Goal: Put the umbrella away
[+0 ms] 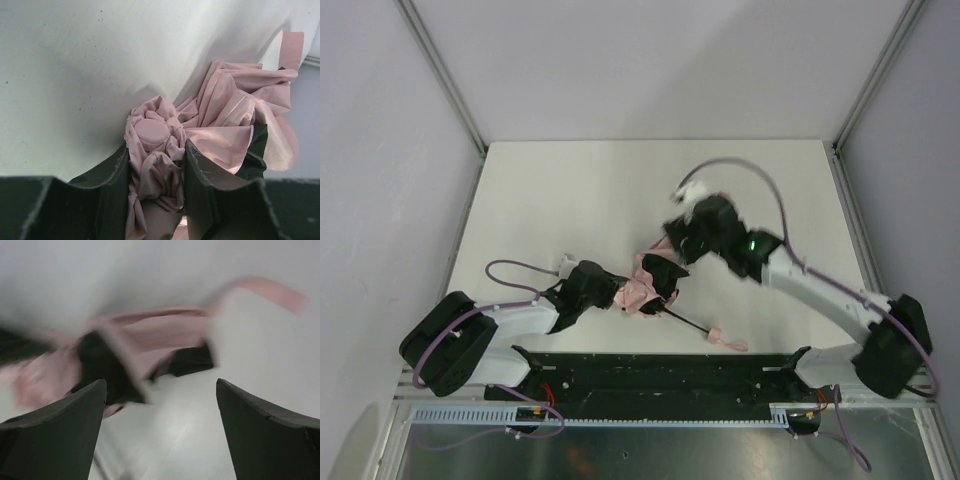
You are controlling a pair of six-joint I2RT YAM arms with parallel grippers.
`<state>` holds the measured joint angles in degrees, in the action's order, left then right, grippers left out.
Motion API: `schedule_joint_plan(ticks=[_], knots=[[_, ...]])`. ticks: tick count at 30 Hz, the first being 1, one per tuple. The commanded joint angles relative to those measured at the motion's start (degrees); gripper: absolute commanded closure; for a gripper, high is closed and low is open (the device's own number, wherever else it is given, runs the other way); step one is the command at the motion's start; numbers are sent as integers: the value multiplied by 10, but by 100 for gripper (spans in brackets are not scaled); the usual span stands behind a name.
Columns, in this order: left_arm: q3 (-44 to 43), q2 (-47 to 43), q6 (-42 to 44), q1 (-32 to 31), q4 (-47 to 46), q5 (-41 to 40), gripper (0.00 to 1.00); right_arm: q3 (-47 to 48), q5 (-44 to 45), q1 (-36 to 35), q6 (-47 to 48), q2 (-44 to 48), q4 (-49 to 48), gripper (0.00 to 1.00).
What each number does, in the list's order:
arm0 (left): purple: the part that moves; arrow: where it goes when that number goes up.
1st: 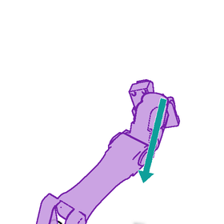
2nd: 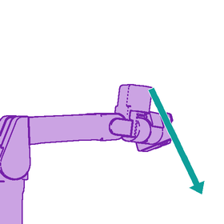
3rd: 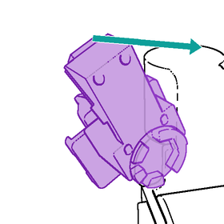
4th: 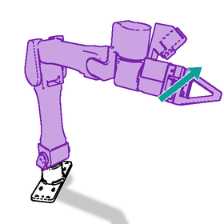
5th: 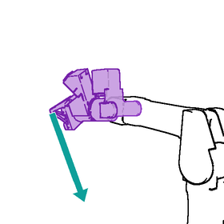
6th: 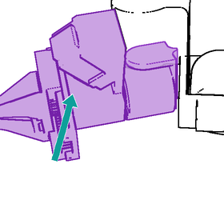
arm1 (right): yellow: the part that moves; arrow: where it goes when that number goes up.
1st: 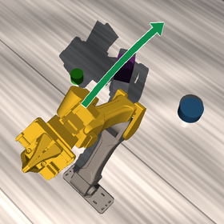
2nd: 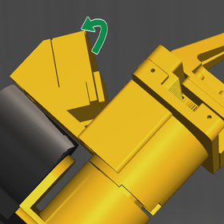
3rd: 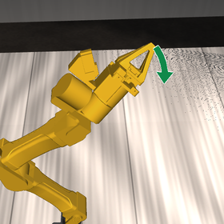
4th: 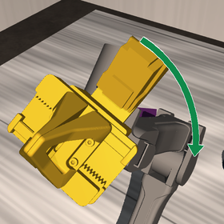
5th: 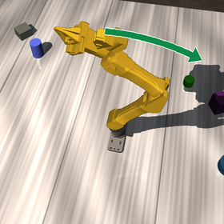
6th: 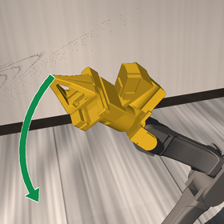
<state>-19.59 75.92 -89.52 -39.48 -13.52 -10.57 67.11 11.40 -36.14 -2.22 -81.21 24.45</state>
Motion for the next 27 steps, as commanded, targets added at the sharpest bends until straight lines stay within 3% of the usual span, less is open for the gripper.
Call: schedule_joint_plan(ticks=[1,6,17,20,24,27], knots=[[6,14,28,-5,108,-36,100,-158,-45,-172,113,84,-162,6],[3,18,24,-5,114,-32,100,-193,7,-290,176,4,-285,6],[2,20,10,-5,126,-33,100,-145,51,-297,187,-184,-364,8],[5,17,6,-6,129,-34,100,-138,63,-285,158,-216,-330,20],[7,11,-4,-5,129,-31,100,-147,35,-254,99,-239,-272,51],[6,3,-8,-5,130,-31,100,-164,2,-230,67,-239,-255,65]])
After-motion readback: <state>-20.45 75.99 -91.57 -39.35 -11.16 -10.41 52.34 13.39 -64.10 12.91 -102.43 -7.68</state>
